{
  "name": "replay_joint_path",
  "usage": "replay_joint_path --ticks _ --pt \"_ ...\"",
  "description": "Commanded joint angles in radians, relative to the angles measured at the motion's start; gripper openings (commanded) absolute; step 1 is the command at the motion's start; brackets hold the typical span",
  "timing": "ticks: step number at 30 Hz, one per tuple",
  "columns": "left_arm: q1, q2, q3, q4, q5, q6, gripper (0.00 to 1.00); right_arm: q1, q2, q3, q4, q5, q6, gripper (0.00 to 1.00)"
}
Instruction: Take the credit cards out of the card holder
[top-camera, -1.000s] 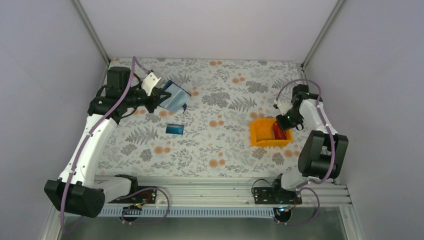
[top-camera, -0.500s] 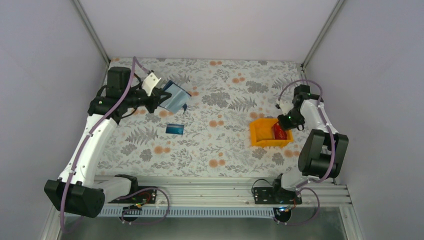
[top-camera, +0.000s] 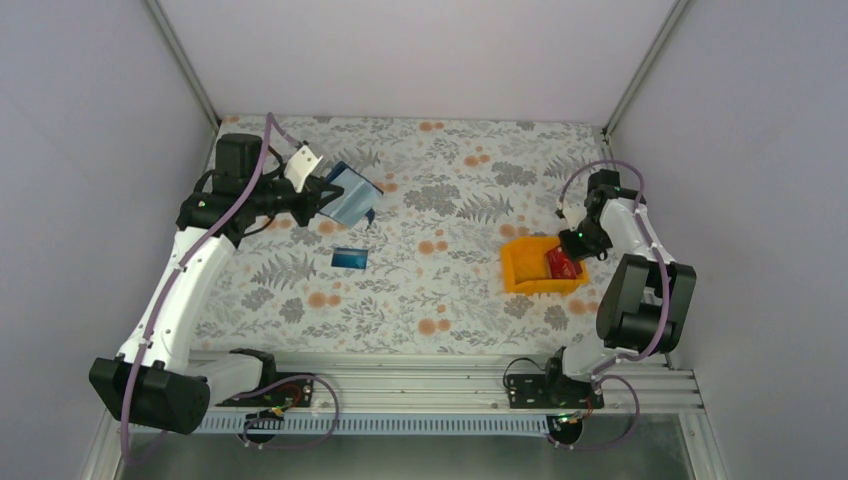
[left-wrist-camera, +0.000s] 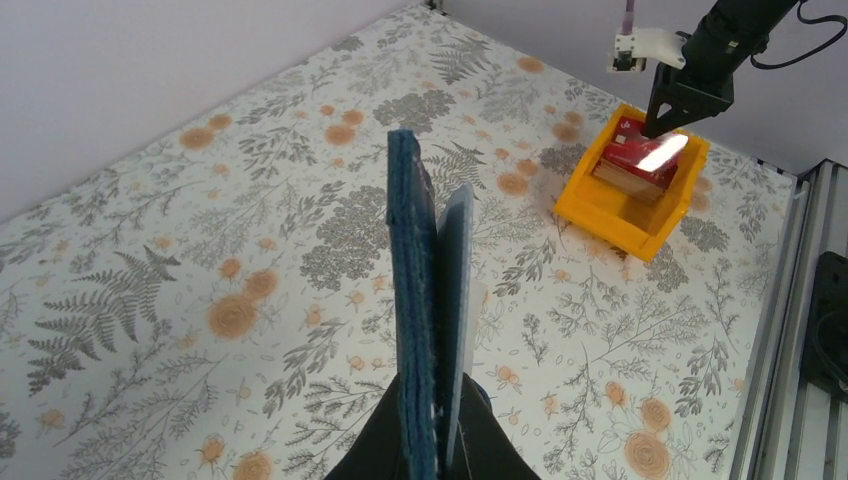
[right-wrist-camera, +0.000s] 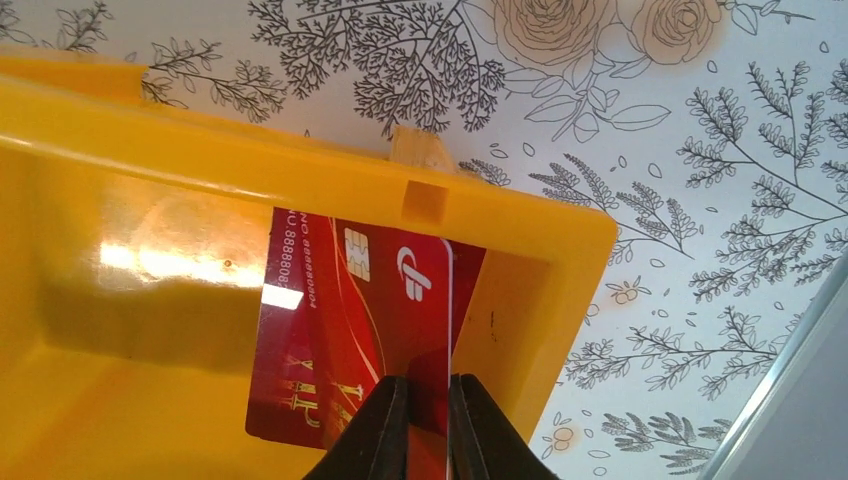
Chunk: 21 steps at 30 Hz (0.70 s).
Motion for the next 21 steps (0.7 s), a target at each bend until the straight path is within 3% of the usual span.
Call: replay_joint_path --ticks 1,5,12,17,21 --pt "-0.003 -0.002 -0.003 0.010 0.026 0.014 0.07 -0.010 0.007 0.019 0.028 0.050 0.015 0.15" --pt "-0.003 -0.004 -0.004 0.010 0.029 0.014 0.07 -0.010 0.003 0.023 0.033 0.062 0.024 0.24" --pt "-0.003 -0.005 -0.003 0.010 0.034 0.014 0.07 -0.009 0.014 0.120 0.026 0.054 0.070 0.22" --pt "-0.003 -0.006 -0.001 0.005 0.030 0.016 0.07 0.041 -0.024 0.186 0.051 -0.097 0.113 0.23" --pt "-0.004 0.003 0.004 0.001 0.027 0.017 0.07 0.120 -0.069 0.083 0.059 -0.159 0.116 0.22"
